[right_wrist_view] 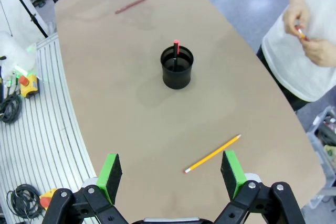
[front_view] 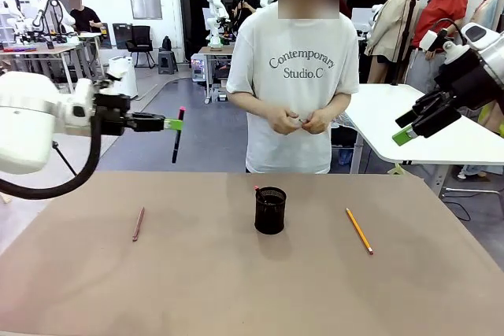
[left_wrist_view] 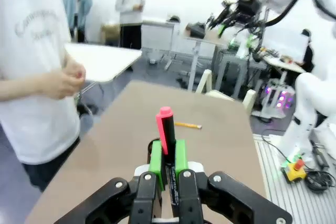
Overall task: Place the pens into the pen holder.
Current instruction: Pick up a writing instrument from the table and place it into the Pen holder.
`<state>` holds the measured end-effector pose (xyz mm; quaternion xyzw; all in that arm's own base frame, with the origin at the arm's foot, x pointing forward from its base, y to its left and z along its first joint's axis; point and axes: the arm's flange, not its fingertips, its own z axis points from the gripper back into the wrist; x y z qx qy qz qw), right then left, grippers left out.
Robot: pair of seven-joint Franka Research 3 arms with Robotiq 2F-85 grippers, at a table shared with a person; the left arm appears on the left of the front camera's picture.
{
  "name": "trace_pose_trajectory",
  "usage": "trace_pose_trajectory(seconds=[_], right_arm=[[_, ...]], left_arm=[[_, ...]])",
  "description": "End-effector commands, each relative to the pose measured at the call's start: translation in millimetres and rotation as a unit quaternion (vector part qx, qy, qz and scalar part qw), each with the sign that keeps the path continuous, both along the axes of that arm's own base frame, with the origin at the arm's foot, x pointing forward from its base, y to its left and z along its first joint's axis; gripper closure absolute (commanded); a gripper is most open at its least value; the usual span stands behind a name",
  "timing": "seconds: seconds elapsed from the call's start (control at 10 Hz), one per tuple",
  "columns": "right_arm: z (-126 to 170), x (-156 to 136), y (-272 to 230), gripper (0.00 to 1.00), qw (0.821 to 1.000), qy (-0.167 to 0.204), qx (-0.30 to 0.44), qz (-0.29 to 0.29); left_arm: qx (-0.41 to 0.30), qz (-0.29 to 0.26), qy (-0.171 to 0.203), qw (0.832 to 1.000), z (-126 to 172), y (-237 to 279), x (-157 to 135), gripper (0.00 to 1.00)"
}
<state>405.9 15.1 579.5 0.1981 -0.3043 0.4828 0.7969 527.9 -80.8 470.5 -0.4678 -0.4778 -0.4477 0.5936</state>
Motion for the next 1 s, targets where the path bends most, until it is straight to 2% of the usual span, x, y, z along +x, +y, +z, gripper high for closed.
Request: trace_pose_trajectory(seconds=[0.0, 0.5, 0.7, 0.9], right_arm=[[1, 0, 1, 0.00, 1.000, -0.002, 0.004, 0.003], [1, 0, 1, 0.00, 1.000, -0.002, 0.004, 0.003], [1, 0, 1, 0.00, 1.000, -0.002, 0.004, 0.003], [1, 0, 1, 0.00, 1.000, -0.002, 0.004, 0.003]], left_arm=[[-0.057, -0.032, -0.025, 0.998, -3, 28, -14, 1.00], [-0.028, 0.007, -0.074, 0.997, 16, 78, -23, 1.00], [-0.036, 0.004, -0.056, 0.998, 15, 80, -16, 1.00], [-0.036, 0.004, -0.056, 0.998, 15, 80, -16, 1.00]])
